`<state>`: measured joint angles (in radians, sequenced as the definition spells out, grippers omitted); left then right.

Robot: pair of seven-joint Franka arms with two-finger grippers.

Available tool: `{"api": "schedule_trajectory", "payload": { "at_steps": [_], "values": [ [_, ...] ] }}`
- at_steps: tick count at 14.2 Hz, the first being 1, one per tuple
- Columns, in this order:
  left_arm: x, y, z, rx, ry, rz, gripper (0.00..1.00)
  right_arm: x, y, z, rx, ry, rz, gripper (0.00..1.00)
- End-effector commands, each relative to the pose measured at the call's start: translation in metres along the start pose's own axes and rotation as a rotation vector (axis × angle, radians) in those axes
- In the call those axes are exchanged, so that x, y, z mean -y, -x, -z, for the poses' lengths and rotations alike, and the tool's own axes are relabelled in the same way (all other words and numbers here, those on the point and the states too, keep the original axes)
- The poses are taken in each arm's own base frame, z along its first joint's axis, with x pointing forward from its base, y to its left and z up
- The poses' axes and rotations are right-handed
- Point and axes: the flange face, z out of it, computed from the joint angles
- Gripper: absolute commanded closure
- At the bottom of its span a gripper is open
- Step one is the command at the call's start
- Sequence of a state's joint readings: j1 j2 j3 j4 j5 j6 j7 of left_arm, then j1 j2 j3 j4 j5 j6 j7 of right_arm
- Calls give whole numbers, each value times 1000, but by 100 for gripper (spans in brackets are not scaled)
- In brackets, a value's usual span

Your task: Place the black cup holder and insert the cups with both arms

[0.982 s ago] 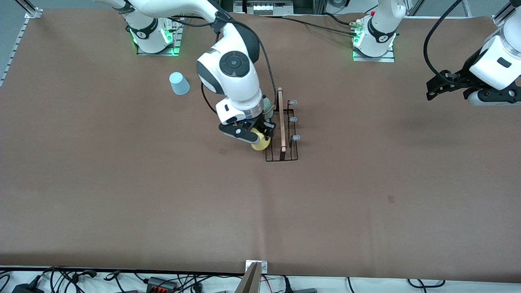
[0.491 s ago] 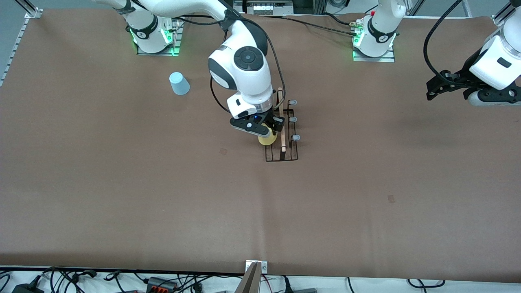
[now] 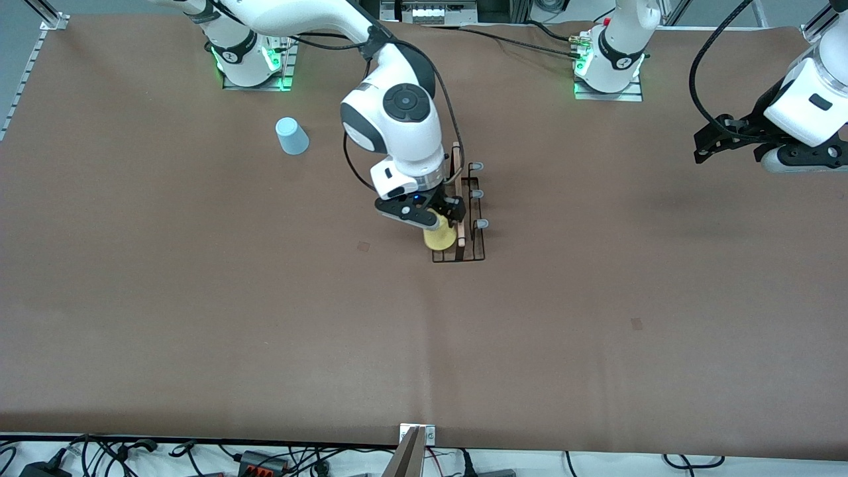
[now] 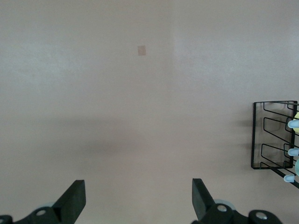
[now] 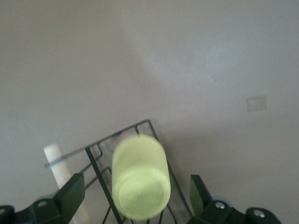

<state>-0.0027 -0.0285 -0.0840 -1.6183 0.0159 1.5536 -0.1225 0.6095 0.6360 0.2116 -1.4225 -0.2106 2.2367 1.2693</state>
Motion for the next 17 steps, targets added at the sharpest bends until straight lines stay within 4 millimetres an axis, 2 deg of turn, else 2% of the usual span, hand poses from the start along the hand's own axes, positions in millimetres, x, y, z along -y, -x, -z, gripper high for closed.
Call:
{"api": "schedule_trajectory", "payload": {
  "at_steps": [1,3,6,9,12,15,17],
  "values": [
    [-1,-5,4,0,10,1,0,-41,-53,39,-12,58,42,0],
    [-1,-5,4,0,10,1,0,-93,-95,69,13,132,114,0],
    [0,-4,4,2,10,2,0,-176,-164,129,92,190,153,0],
    [1,-5,4,0,11,4,0,-264,-225,171,160,190,262,0],
    [2,-5,4,2,13,5,0,-350,-270,212,169,194,288,0],
    [2,-5,4,2,13,5,0,-441,-306,247,167,149,212,0],
    [3,-5,4,2,13,8,0,-480,-317,278,126,118,138,0]
  ]
}}
